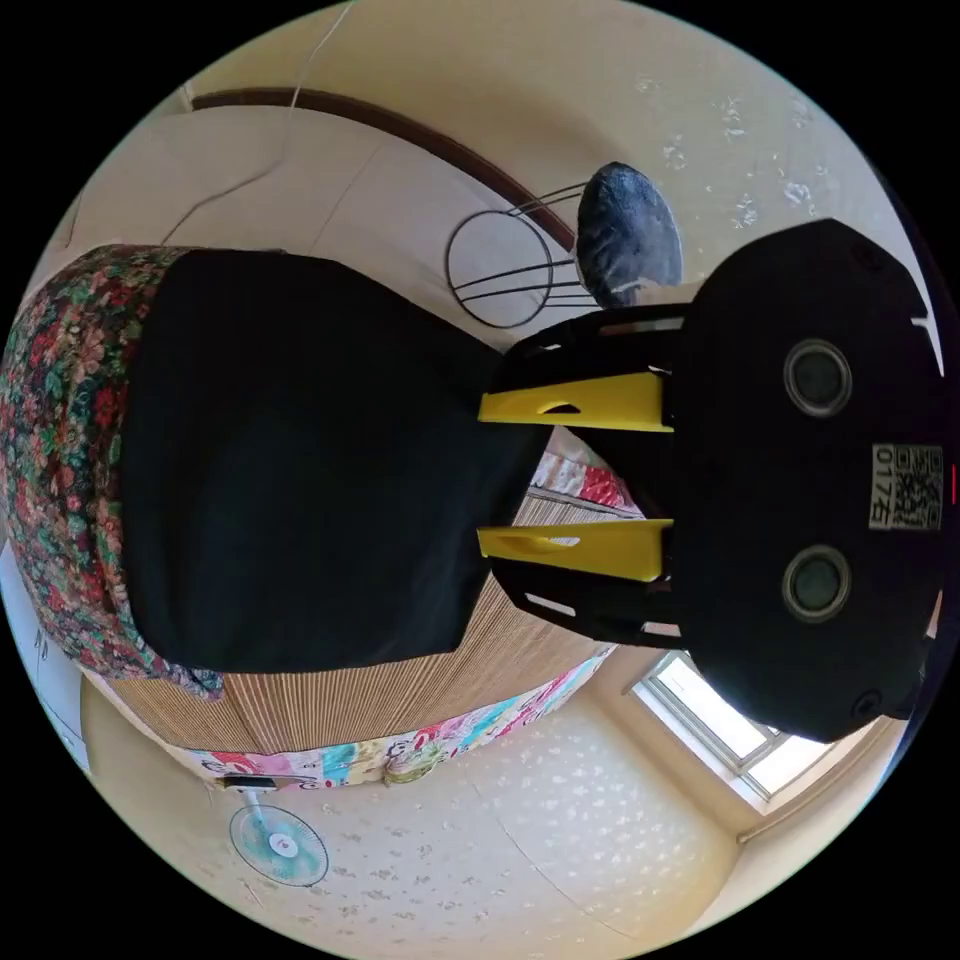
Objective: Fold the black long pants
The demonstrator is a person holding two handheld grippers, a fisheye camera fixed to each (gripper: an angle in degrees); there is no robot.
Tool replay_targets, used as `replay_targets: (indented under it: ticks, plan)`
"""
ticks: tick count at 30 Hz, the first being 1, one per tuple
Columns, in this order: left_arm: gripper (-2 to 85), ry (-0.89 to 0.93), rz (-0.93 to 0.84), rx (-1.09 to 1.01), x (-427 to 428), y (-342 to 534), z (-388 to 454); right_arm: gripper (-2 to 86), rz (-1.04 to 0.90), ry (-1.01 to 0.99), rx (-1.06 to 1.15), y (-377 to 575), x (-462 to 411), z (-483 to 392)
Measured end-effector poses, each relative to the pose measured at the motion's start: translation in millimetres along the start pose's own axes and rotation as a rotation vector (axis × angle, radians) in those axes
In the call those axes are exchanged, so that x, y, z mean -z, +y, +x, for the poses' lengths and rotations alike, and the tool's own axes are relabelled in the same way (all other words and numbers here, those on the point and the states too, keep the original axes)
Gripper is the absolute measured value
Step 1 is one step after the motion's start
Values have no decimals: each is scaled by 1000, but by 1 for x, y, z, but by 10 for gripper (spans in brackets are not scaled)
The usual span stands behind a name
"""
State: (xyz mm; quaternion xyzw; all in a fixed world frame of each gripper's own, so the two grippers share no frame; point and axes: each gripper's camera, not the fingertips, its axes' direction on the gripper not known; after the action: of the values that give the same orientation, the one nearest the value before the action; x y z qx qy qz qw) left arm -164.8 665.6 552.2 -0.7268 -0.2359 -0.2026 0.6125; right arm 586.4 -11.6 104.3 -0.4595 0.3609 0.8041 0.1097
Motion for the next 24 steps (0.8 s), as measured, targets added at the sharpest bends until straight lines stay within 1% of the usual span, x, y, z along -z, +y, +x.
replay_targets:
  ticks: [4, 6, 8, 9, 10, 11, 12, 14, 17, 19, 22, 24]
  plan:
    - [49, -56, 15, 41, 9, 5, 6, 147, 20, -71, -35, 3, -6, -10]
    - [49, -49, 35, 61, 13, 6, 9, 134, 79, -69, -30, 18, 7, -13]
    - [49, -41, 62, 73, 14, 5, 15, 116, 162, 10, -87, 37, 22, -6]
    - [49, -42, 65, 78, 14, 4, 17, 114, 233, 30, -122, 51, 33, 2]
    - [49, -38, 67, 84, 11, 2, 21, 117, 260, 20, -135, 56, 37, 6]
    - [49, -27, 71, 78, 9, -1, 26, 126, 272, -31, -145, 60, 40, 15]
    - [49, -22, 73, 71, 7, -3, 29, 136, 250, -79, -155, 56, 39, 22]
    - [48, -26, 72, 43, 0, -11, 41, 143, 228, -86, -203, 49, 40, 27]
    - [48, -24, 58, 6, -12, -26, 57, 136, 213, -100, -183, 37, 43, 12]
    - [48, -2, 69, -6, -18, -33, 67, 118, 192, -69, -139, 29, 47, -11]
    - [47, 46, 70, -23, -31, -39, 82, 114, 168, -1, -106, 24, 52, -31]
    - [47, 53, 55, -42, -40, -41, 89, 120, 150, -18, -81, 23, 54, -37]
